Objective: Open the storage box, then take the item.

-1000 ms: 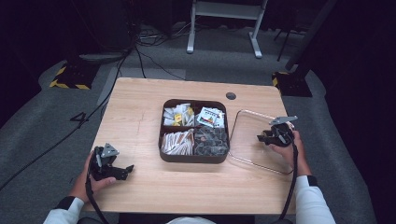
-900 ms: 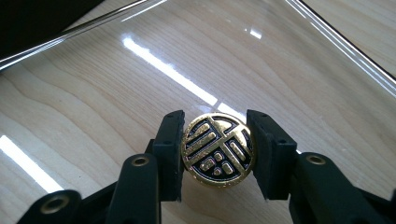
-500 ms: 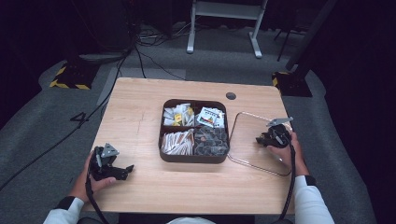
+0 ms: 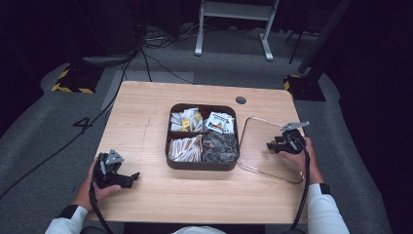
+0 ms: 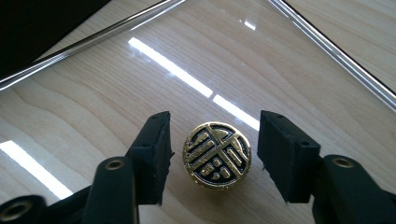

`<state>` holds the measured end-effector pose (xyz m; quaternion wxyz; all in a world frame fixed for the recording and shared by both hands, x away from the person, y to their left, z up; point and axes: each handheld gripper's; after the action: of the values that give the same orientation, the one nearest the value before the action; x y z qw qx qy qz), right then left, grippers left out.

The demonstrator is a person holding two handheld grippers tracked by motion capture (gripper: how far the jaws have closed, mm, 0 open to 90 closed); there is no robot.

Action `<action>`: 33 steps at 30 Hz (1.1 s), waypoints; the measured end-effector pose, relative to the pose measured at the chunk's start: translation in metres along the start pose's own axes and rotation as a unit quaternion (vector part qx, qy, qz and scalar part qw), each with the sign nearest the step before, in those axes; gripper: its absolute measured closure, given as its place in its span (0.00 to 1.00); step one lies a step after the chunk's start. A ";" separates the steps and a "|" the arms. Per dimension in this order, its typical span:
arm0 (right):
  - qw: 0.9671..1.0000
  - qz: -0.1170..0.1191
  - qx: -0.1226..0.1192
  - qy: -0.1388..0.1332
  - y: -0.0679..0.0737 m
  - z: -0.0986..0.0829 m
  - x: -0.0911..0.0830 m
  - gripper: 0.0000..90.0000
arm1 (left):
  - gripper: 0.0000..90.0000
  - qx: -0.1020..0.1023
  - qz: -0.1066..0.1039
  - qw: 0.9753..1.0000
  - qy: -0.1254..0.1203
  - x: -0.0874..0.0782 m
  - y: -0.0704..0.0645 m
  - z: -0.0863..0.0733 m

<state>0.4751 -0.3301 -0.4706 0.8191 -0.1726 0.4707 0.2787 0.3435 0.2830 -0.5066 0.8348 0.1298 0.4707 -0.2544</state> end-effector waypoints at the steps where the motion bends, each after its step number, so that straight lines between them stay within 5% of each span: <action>1: 1.000 0.000 0.000 0.000 0.000 0.000 0.000 0.49 | 0.00 0.000 0.000 1.000 0.000 0.000 0.000 0.000; 15: 0.998 -0.016 0.009 -0.059 0.005 0.005 -0.019 0.34 | 0.00 0.000 -0.001 1.000 0.000 0.000 0.000 0.000; 33: 0.994 0.001 -0.011 -0.108 0.025 0.027 -0.039 0.34 | 0.00 0.001 -0.002 1.000 0.000 0.000 0.000 0.000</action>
<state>0.4619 -0.3072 -0.4244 0.8631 -0.1499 0.3764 0.3016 0.3440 0.2829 -0.5066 0.8341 0.1300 0.4706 -0.2566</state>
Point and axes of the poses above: each handheld gripper's, and its own axes: x roughly forward along the jaws, z roughly out of its top, y roughly to its left, and after that the axes turned 10 degrees about y, right-handed
